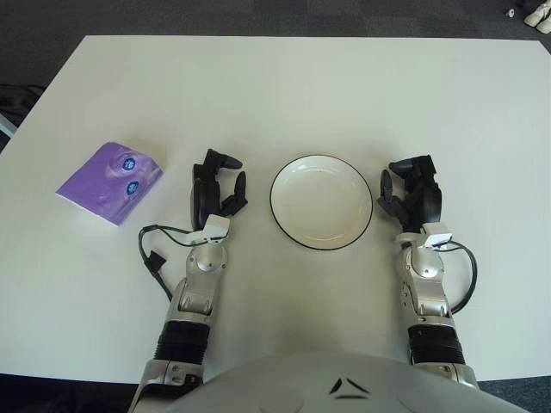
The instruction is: Put the tissue paper into the plate.
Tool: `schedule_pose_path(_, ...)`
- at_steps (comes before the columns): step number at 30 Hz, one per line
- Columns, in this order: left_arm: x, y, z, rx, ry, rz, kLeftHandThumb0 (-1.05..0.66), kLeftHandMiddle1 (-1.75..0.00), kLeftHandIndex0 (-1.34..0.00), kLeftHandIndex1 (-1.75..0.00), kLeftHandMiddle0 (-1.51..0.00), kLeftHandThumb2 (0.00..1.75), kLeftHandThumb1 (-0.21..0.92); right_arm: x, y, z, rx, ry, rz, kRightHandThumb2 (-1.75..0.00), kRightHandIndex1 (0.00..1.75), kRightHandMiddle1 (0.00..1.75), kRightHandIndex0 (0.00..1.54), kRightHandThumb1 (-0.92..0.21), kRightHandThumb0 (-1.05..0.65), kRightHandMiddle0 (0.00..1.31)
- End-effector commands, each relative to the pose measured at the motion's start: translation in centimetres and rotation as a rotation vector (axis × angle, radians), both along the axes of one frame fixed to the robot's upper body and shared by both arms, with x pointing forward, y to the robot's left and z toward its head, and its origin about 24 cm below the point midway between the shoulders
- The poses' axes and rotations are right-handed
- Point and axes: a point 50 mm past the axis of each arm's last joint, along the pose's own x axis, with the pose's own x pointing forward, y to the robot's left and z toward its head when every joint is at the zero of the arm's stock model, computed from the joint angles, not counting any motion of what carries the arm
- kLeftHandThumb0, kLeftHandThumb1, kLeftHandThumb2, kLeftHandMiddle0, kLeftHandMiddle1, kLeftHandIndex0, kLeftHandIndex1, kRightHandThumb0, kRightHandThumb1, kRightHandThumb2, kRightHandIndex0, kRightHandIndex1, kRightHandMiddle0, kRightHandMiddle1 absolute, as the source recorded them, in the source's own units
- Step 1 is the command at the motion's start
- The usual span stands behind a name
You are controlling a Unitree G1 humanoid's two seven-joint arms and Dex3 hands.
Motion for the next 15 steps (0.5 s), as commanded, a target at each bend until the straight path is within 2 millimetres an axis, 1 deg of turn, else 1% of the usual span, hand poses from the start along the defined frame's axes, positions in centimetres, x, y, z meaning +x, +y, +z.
schedule_pose_path(1,-0.73,0.49,-0.55,0.112,-0.026,0.08,-0.36,-1.33,-0.25,-1.75,-0.62,0.66,0.83,-1.31,0.03,-3.64,0.036,0.193,-0.015,-0.87,1.24,1.75,0.61,-0.68,-0.38,0.34)
schedule_pose_path(2,-0.81,0.52,-0.44,0.127,-0.035,0.099,-0.36,-1.36,-0.24,-1.75,-0.6,0.66,0.83,-1.28,0.07,-3.62,0.036,0.188,-0.013,-0.86,1.25,1.75,0.61,-0.68,-0.38,0.34)
schedule_pose_path(3,-0.88,0.53,-0.37,0.139,-0.043,0.113,-0.36,-1.37,-0.24,-1.75,-0.53,0.64,0.84,-1.26,0.09,-3.6,0.036,0.184,-0.012,-0.84,1.25,1.75,0.61,-0.69,-0.38,0.33)
schedule_pose_path(5,-1.02,0.59,-0.22,0.157,-0.055,0.138,-0.36,-1.38,-0.23,-1.75,-0.48,0.63,0.85,-1.22,0.18,-3.57,0.037,0.178,-0.009,-0.83,1.25,1.75,0.61,-0.71,-0.38,0.32)
schedule_pose_path(6,-1.18,0.65,-0.09,0.169,-0.062,0.156,-0.36,-1.39,-0.22,-1.75,-0.44,0.59,0.88,-1.19,0.23,-3.56,0.037,0.177,-0.007,-0.81,1.24,1.75,0.61,-0.72,-0.37,0.31)
schedule_pose_path(9,-1.48,0.78,0.16,0.19,-0.074,0.205,-0.36,-1.39,-0.21,-1.75,-0.35,0.54,0.91,-1.14,0.32,-3.57,0.032,0.188,-0.003,-0.77,1.23,1.75,0.6,-0.75,-0.37,0.29)
schedule_pose_path(14,-1.64,0.93,0.4,0.22,-0.095,0.267,-0.36,-1.38,-0.2,-1.75,-0.29,0.52,0.92,-1.12,0.38,-3.58,0.032,0.196,-0.003,-0.74,1.22,1.75,0.59,-0.77,-0.37,0.28)
schedule_pose_path(15,-1.66,0.97,0.44,0.227,-0.1,0.277,-0.57,-1.39,-0.1,-1.66,-0.24,0.59,0.88,-1.12,0.39,-3.57,0.033,0.195,-0.003,-0.75,1.22,1.75,0.59,-0.76,-0.37,0.28)
